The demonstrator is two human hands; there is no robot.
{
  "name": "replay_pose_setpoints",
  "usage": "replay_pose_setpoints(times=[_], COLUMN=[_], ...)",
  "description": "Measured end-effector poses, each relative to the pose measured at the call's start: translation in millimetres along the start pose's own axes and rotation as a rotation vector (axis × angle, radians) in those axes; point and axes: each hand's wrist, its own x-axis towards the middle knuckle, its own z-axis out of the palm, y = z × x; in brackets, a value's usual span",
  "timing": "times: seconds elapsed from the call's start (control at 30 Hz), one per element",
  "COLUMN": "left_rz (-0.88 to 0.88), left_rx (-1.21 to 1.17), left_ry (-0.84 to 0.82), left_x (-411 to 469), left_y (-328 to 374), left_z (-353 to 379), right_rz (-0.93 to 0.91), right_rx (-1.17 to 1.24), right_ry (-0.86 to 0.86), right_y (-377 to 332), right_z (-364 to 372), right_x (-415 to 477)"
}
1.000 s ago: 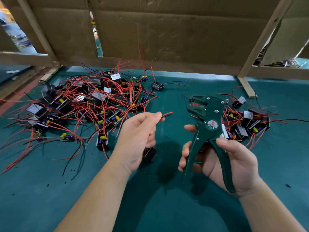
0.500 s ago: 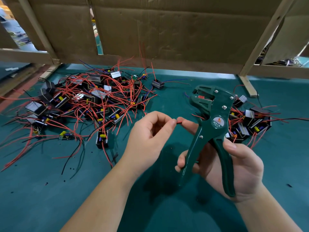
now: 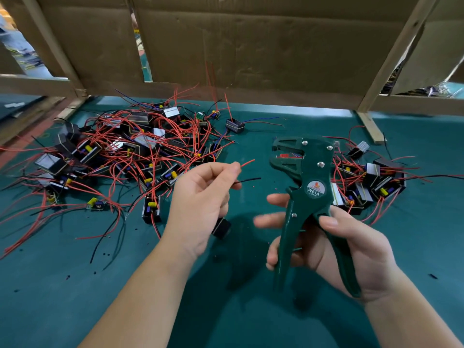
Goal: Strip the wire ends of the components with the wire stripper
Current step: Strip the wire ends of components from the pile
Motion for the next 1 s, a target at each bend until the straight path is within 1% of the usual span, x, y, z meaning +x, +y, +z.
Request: replay_pose_setpoints(times=[0.1,0.27,0.43,0.57,0.73,0.87,1.0], left_rz=[0.001,0.026,0.065,0.049,0.020,0.022,0.026], left_rx=[-0.001,0.059,0.063,0.049,0.037,0.083,0.065], left_ry=[-0.025,-0.036,-0.031,-0.049,-0.078,-0.051,-0.026], left_x=[2,2,2,0,-3,-1,-2], left_y=[5,3,4,2,3,1,-1], left_z=[-6,-9,-10,-6,-1,-2,-1], right_rz=[0.070,0.133,0.146,0.152,0.157,0.163,0.157], right_rx=[-0.013,-0.023,-0.033,-0.051,-0.066,-0.111,-0.101], right_ry=[0.063,-0.004,-0.046,-0.051,-0.021,0.026,0.019], right_y=[1,4,4,8,9,11,11], right_z=[-1,0,0,0,-1,0,1], right_x=[2,2,3,3,3,3,3])
